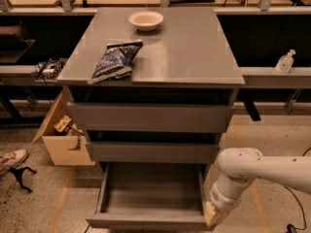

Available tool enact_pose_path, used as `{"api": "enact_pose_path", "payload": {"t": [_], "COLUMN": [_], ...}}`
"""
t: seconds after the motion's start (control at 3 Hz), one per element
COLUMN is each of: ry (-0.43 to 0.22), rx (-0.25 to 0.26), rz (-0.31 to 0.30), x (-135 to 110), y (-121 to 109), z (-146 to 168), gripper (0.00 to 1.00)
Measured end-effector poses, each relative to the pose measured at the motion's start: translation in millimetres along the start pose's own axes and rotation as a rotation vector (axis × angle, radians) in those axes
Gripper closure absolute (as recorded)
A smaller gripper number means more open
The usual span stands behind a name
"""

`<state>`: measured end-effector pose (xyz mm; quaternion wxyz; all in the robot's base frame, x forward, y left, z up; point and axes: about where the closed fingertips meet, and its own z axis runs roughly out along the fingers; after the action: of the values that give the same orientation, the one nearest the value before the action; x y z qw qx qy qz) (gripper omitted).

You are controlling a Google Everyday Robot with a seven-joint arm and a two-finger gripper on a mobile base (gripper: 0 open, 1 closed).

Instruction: Close bottom drawer

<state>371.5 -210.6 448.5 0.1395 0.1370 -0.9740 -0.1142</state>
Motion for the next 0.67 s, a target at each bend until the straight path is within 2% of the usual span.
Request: {"api": "enact_pose_path", "payload": {"t": [0.33,0.67], "ry": [-0.011,-0.008], "rx": [-0.007,-0.008], "rz": [0.009,0.009], "x": [-2.5,-1.6], "y": [-0.5,-0.3], "z": [8.9,10.4], "gripper": [0.85,1.00]}}
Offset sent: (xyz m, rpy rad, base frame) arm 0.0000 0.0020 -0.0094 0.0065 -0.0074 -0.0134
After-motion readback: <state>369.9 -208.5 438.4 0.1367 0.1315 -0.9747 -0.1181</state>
